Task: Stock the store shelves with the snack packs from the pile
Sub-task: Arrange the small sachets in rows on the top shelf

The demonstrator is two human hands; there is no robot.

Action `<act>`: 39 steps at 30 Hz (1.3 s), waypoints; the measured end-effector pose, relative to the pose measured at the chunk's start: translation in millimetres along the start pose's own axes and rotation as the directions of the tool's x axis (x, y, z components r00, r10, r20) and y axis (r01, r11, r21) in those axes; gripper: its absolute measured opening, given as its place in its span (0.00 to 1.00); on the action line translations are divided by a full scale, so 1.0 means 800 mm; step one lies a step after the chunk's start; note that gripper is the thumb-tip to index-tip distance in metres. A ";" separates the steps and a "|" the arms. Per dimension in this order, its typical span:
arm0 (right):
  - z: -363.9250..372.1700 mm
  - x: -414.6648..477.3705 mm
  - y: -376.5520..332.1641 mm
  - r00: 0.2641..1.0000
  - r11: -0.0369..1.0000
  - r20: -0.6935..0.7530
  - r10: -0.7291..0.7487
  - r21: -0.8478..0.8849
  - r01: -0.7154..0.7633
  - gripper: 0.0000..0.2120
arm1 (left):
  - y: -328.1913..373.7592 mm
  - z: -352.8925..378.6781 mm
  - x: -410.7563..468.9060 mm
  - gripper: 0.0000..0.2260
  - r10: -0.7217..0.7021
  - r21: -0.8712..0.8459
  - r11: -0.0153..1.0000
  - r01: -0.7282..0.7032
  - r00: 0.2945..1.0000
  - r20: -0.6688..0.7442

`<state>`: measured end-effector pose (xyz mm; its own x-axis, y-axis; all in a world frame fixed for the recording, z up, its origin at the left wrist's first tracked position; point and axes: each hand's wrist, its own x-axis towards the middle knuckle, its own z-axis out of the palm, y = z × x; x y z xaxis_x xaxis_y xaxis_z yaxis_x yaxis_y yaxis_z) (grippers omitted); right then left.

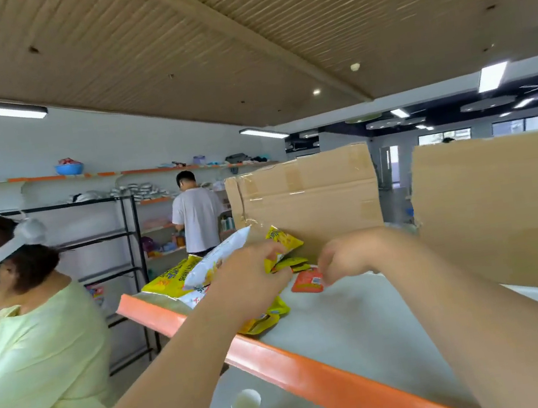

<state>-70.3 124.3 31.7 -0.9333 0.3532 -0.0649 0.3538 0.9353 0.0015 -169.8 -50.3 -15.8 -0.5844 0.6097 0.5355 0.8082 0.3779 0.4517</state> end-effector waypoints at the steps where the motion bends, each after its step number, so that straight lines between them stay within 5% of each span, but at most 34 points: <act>1: 0.001 0.007 -0.004 1.000 0.999 0.008 0.016 -0.028 -0.016 0.15 | -0.006 0.007 0.011 0.12 0.031 0.023 0.999 -0.032 0.998 0.048; 8: 0.051 0.073 -0.035 1.000 1.000 0.021 0.020 -0.009 -0.020 0.10 | -0.070 0.055 0.038 0.13 0.171 0.105 0.974 -0.203 0.953 0.251; 17: 0.059 0.058 -0.035 0.980 0.989 0.145 0.133 -0.082 -0.122 0.16 | -0.097 0.077 0.037 0.18 0.300 0.100 0.938 -0.332 0.922 0.246; 25: 0.057 0.059 -0.027 0.991 0.990 -0.009 0.136 0.051 -0.135 0.11 | -0.093 0.069 0.037 0.18 0.300 0.040 0.943 -0.331 0.896 0.327; 34: 0.074 0.065 -0.021 0.993 0.992 0.046 0.105 0.060 -0.108 0.19 | -0.089 0.068 0.030 0.08 0.307 0.007 0.948 -0.318 0.919 0.247; 39: 0.062 0.056 -0.016 0.985 0.980 -0.006 0.173 0.102 -0.172 0.07 | -0.088 0.064 0.025 0.09 0.337 0.023 0.938 -0.345 0.926 0.169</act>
<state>-113.3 127.3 -20.6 -0.8582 0.5101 -0.0573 0.5133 0.8535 -0.0896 -234.7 -28.7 -73.1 -0.2569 0.8099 0.5274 0.9617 0.1601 0.2226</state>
